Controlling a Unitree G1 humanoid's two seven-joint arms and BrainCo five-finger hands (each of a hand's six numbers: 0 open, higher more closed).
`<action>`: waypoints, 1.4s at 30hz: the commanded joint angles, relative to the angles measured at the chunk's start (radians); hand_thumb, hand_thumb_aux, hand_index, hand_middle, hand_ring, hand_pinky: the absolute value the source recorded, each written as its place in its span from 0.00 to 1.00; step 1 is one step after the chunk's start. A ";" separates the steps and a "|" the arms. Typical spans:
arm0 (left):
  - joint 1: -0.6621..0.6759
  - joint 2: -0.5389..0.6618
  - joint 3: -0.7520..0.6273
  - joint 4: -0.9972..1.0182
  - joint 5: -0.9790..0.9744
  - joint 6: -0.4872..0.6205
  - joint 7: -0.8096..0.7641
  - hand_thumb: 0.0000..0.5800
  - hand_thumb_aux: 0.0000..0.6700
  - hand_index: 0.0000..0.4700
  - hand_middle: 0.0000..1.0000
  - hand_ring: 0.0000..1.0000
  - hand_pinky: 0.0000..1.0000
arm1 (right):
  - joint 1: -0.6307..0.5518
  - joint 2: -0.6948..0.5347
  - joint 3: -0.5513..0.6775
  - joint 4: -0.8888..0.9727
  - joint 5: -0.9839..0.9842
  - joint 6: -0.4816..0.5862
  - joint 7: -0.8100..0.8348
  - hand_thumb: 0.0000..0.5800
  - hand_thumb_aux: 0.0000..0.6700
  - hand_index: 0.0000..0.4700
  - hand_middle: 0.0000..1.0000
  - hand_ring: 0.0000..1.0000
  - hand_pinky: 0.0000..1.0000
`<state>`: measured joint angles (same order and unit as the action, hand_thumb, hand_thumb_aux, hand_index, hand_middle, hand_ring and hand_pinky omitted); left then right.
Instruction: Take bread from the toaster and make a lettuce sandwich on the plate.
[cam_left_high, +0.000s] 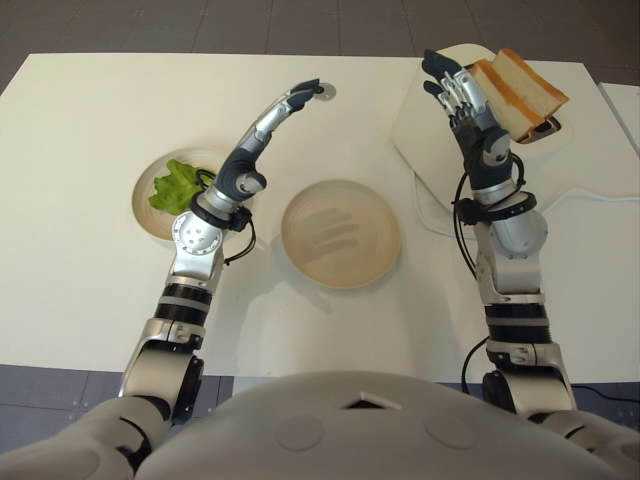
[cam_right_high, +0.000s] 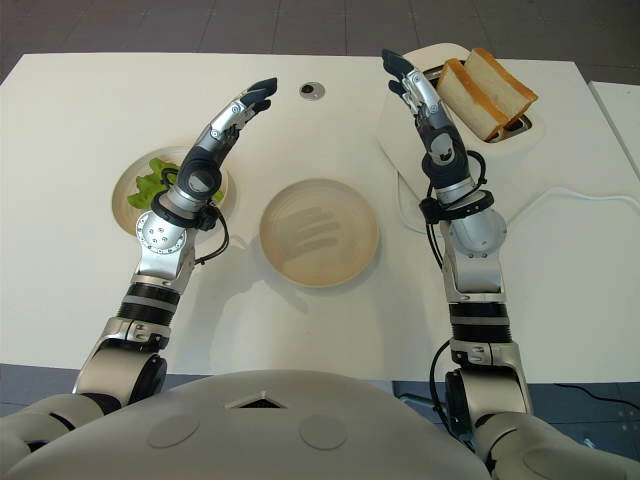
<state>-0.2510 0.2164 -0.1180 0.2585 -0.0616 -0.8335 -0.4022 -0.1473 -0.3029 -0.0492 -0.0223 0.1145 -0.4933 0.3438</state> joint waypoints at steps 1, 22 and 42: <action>-0.006 0.003 0.000 0.005 -0.004 0.003 -0.008 0.00 0.00 0.00 0.00 0.00 0.00 | -0.012 0.000 0.000 0.008 -0.009 -0.002 0.003 0.00 0.00 0.00 0.00 0.00 0.00; -0.004 -0.006 0.008 -0.015 -0.024 0.021 -0.021 0.00 0.00 0.00 0.00 0.00 0.00 | -0.161 -0.323 -0.286 0.438 -0.487 0.106 -0.449 0.00 0.00 0.00 0.00 0.00 0.00; -0.004 0.027 0.038 -0.005 0.055 0.002 0.016 0.00 0.00 0.00 0.00 0.00 0.00 | -0.178 -0.349 -0.235 0.475 -0.365 -0.038 -0.521 1.00 1.00 1.00 1.00 1.00 1.00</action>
<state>-0.2538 0.2183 -0.1074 0.2379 -0.0607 -0.8217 -0.4069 -0.3295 -0.6638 -0.2551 0.4963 -0.2747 -0.4995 -0.1476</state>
